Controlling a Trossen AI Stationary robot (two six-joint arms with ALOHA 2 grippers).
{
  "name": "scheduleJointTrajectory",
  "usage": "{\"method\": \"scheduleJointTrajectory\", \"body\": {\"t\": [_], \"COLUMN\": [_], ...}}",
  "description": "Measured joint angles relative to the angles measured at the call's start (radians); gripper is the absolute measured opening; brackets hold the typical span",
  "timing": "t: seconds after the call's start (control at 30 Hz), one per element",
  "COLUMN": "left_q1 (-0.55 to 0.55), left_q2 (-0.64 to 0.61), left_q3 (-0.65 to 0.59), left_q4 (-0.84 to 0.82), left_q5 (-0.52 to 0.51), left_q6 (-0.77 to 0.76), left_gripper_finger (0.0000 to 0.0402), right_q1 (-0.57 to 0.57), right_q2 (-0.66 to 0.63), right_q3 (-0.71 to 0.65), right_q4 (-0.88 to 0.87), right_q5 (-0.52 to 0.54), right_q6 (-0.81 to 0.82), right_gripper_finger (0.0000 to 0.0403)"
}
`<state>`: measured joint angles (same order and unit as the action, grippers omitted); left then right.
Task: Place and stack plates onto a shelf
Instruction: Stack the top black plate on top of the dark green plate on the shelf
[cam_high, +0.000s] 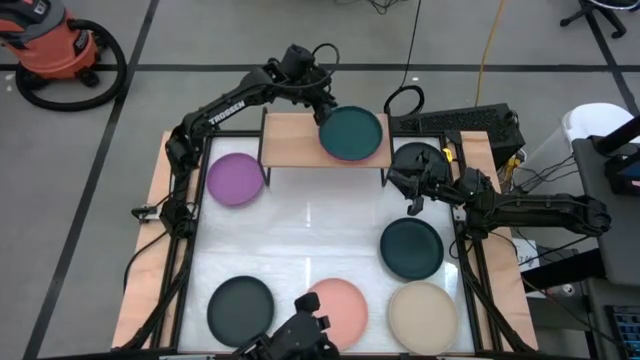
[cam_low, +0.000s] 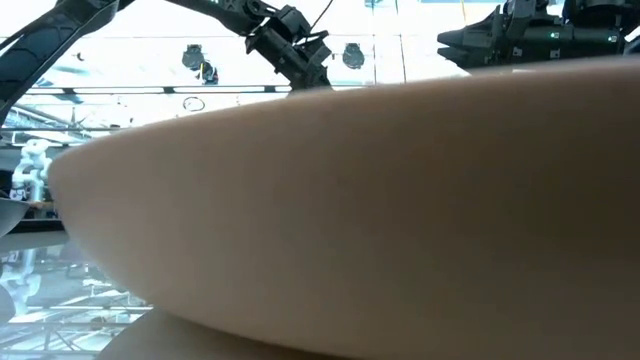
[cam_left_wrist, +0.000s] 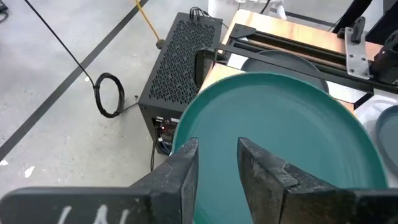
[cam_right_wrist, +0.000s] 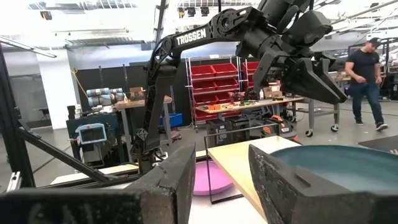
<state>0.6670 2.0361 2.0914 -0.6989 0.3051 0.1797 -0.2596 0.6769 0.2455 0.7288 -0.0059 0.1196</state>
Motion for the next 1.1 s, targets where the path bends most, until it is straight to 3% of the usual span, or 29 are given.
{"method": "scheduleJointTrajectory", "body": {"t": [0.43,0.63,0.83,1.1], "left_q1": [0.035,0.050,0.028,-0.051], "left_q2": [-0.145,-0.295,-0.501,-0.755], "left_q3": [-0.006,-0.096,-0.414,-0.943], "left_q4": [-0.071,-0.048,0.213,0.733], "left_q5": [0.013,0.017,0.019,0.019], "left_q6": [0.106,0.102,0.053,-0.071], "left_gripper_finger": [0.0118,0.0118,0.0118,0.0118], "right_q1": [0.000,0.000,0.000,0.061], "right_q2": [-0.008,-0.029,-0.018,0.023], "right_q3": [0.000,0.019,0.118,0.213], "right_q4": [-0.034,-0.278,-0.653,-0.941], "right_q5": [-0.079,-0.008,0.134,0.340], "right_q6": [0.000,0.000,0.021,0.027], "right_gripper_finger": [0.0130,0.0130,0.0130,0.0130]}}
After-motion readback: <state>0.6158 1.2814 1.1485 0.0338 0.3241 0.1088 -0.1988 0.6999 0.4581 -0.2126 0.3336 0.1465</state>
